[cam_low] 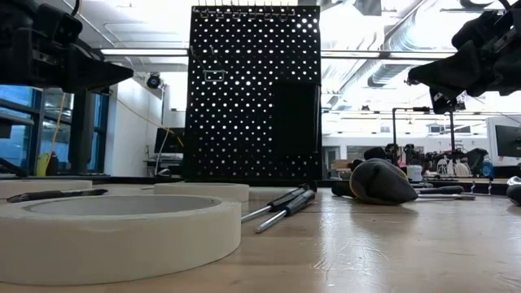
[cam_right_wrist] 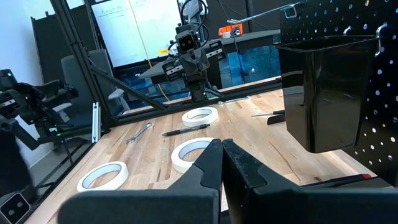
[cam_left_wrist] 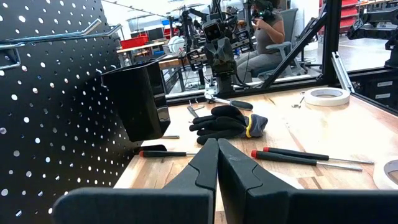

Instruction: Hang tools onto peg board

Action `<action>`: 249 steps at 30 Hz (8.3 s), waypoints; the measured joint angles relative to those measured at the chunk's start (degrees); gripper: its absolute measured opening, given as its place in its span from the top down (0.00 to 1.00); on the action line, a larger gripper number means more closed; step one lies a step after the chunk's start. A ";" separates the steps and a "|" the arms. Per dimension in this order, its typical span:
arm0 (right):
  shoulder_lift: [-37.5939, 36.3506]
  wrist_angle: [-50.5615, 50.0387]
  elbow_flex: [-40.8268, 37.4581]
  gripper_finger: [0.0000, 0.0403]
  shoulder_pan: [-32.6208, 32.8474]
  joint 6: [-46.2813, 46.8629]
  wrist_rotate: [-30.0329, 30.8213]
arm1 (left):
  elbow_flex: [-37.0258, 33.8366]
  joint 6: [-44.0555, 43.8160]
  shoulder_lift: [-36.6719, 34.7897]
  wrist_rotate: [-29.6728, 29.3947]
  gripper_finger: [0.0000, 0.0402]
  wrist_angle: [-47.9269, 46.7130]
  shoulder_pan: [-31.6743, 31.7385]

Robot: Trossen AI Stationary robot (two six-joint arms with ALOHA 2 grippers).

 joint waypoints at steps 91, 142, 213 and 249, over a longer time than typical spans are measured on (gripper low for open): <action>42.41 4.12 55.06 1.00 -1.27 6.45 26.52 | 0.07 -32.09 3.32 -5.48 1.00 44.39 -0.95; 63.06 -33.43 54.90 0.56 -1.14 22.10 7.33 | 38.52 -43.57 49.24 -5.11 0.36 -66.38 -11.03; 77.43 -48.08 29.73 0.58 9.27 120.37 -4.63 | 35.15 -47.97 60.04 -0.80 0.36 -52.34 -9.20; 76.03 -75.94 86.88 0.99 21.65 64.62 46.61 | 54.21 -50.01 50.05 14.83 0.38 -2.97 4.99</action>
